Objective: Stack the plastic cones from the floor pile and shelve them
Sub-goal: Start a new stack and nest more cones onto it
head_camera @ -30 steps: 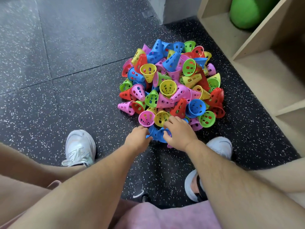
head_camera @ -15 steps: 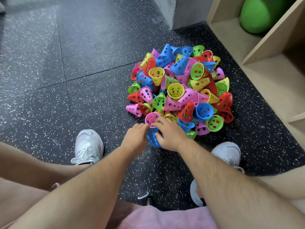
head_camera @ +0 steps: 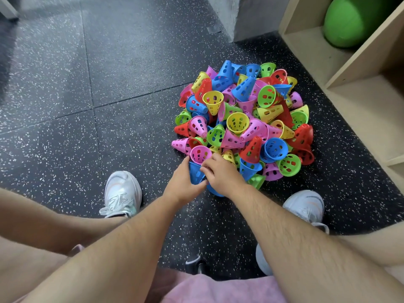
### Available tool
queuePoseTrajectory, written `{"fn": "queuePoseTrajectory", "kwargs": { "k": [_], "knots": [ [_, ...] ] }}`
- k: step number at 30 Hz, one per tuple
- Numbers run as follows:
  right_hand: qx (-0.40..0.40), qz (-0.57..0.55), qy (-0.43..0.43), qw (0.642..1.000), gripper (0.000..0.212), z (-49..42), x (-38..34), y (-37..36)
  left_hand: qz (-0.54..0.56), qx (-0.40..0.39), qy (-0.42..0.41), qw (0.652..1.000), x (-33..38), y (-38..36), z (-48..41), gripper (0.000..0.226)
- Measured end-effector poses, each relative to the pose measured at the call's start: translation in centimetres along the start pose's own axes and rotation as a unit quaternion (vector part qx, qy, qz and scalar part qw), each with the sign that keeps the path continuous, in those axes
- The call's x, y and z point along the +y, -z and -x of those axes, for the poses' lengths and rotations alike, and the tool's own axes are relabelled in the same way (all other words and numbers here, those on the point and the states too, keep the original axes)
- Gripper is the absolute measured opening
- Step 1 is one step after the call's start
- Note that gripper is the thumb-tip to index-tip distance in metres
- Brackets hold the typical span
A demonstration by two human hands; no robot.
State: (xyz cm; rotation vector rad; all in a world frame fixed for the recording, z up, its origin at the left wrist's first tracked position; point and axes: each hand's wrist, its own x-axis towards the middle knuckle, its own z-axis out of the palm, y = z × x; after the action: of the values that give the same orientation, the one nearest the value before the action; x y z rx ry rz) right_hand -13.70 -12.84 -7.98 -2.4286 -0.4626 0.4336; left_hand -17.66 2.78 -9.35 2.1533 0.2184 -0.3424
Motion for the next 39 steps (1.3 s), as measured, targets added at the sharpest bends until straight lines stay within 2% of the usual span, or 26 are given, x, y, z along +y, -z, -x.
{"fn": "queuePoseTrajectory", "kwargs": {
  "k": [3, 6, 10, 13, 17, 22, 24, 29, 30, 33, 36, 39],
  "knots": [
    [-0.007, 0.000, 0.001, 1.000, 0.017, 0.2, -0.1, 0.2, -0.015, 0.014, 0.017, 1.000, -0.6, -0.1, -0.4, 0.052],
    [-0.015, 0.053, 0.002, 0.999, 0.011, 1.5, 0.8, 1.1, -0.064, -0.023, 0.033, 0.997, -0.9, 0.1, -0.7, 0.066],
    [-0.091, 0.195, 0.037, 0.976, 0.022, 3.7, 3.1, 1.8, -0.104, -0.076, 0.042, 0.991, -1.2, -0.1, -0.4, 0.074],
    [-0.139, 0.242, 0.031, 0.960, 0.032, 4.4, 3.9, 1.4, -0.113, -0.087, 0.032, 0.989, -1.0, -0.6, -0.5, 0.069],
    [-0.155, 0.284, 0.038, 0.945, 0.040, 4.3, 4.1, 1.0, -0.112, -0.094, 0.037, 0.989, -1.0, -1.0, -0.5, 0.066],
    [-0.103, 0.281, 0.030, 0.954, 0.037, 3.8, 4.1, 0.8, -0.122, -0.089, 0.048, 0.987, -1.0, -1.1, -0.2, 0.064],
    [-0.084, 0.248, 0.008, 0.965, 0.040, 3.6, 4.1, 0.9, -0.121, -0.080, 0.053, 0.988, -0.8, -0.9, 0.0, 0.064],
    [-0.053, 0.123, -0.049, 0.990, 0.077, 3.4, 3.7, 1.2, -0.103, -0.059, 0.072, 0.990, -0.9, -0.2, 0.6, 0.064],
    [-0.048, 0.117, -0.051, 0.991, 0.079, 3.3, 3.5, 1.2, -0.099, -0.057, 0.076, 0.991, -1.0, -0.1, 0.7, 0.064],
    [-0.034, 0.096, -0.051, 0.993, 0.069, 3.1, 3.1, 1.2, -0.090, -0.053, 0.081, 0.991, -0.7, 0.2, 0.7, 0.059],
    [-0.010, 0.079, -0.040, 0.996, 0.046, 2.8, 3.1, 1.1, -0.069, -0.039, 0.083, 0.993, -0.5, 0.3, 0.6, 0.054],
    [0.049, 0.075, -0.020, 0.996, 0.024, 2.5, 3.2, 1.0, -0.049, -0.022, 0.085, 0.995, -0.5, 0.3, 0.6, 0.054]
  ]
}}
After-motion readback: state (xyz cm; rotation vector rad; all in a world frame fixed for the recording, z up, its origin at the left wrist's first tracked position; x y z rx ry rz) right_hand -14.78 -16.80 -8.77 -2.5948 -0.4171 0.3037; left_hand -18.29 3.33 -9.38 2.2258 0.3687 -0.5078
